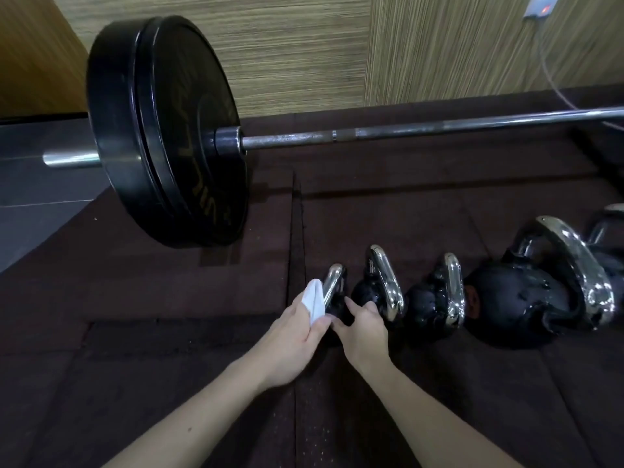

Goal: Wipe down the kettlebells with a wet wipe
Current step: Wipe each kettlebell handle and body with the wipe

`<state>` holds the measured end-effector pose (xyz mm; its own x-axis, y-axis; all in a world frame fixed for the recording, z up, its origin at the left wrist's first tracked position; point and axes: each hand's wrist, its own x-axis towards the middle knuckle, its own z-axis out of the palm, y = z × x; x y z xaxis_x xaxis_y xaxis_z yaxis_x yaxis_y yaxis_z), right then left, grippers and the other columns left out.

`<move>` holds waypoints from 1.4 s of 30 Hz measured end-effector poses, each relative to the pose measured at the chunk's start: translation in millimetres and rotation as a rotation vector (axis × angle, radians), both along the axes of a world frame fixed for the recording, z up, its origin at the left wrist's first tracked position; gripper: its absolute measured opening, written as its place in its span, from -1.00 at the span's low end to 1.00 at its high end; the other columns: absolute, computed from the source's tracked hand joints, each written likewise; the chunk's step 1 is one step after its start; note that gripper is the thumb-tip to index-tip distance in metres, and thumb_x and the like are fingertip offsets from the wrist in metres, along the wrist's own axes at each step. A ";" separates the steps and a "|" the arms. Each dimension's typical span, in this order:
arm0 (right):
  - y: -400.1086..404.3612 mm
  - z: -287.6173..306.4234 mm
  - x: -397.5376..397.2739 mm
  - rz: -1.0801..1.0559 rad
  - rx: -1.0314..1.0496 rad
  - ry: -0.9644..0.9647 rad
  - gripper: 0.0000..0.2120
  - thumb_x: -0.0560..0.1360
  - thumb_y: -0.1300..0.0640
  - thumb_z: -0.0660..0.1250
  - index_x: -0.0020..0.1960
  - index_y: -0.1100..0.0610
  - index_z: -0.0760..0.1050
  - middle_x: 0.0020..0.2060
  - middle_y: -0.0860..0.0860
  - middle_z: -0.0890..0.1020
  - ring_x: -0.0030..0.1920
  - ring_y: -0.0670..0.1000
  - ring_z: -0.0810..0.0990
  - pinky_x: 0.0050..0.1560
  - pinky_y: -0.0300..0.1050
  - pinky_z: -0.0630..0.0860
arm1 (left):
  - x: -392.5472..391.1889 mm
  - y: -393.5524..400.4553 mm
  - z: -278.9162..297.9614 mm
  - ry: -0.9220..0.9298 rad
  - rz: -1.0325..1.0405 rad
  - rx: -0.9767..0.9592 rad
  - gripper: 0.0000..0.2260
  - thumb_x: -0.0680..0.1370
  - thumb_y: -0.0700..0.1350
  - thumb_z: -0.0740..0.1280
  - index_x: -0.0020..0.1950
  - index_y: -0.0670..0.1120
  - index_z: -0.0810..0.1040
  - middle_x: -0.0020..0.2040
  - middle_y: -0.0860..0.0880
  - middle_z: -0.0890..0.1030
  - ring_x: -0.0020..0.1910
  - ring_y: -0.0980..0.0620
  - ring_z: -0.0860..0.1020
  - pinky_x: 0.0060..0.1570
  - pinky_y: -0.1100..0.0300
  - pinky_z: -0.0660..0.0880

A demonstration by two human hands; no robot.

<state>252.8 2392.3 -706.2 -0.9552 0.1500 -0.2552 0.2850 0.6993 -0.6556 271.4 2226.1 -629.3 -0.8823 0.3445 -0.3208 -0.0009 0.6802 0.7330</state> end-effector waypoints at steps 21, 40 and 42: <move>9.3 6.9 8.3 0.049 -0.044 0.023 -0.42 0.60 -0.21 0.35 0.51 0.06 0.41 0.20 -0.05 0.45 0.17 -0.02 0.58 0.11 -0.26 0.46 | 18.2 -13.3 -2.2 0.038 0.038 -0.135 -0.54 0.68 0.33 -0.01 0.47 0.16 0.36 0.14 0.14 0.56 0.12 0.30 0.55 0.23 0.29 0.46; 60.6 -20.2 28.7 -0.271 -0.078 0.121 -0.44 0.38 -0.09 0.62 0.21 -0.03 0.38 0.16 -0.17 0.47 0.06 -0.07 0.62 -0.04 -0.22 0.57 | -120.8 97.1 13.6 0.351 -0.130 -0.031 -0.65 0.70 -0.12 0.26 0.46 0.12 0.57 0.29 0.16 0.61 0.30 0.09 0.56 0.36 0.00 0.49; 67.3 -21.2 26.9 -0.215 -0.079 0.113 -0.17 0.38 -0.14 0.61 0.50 0.00 0.28 0.34 -0.14 0.43 0.24 -0.08 0.58 0.11 -0.24 0.54 | -112.3 104.9 11.0 0.291 -0.218 -0.085 -0.64 0.70 0.08 0.28 0.51 0.13 0.52 0.51 0.18 0.48 0.55 0.13 0.35 0.54 0.03 0.34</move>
<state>279.7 2459.5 -727.4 -0.9265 0.3367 -0.1681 0.3437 0.5754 -0.7421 159.1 2331.0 -618.2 -0.8496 0.5173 -0.1031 0.3505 0.6998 0.6224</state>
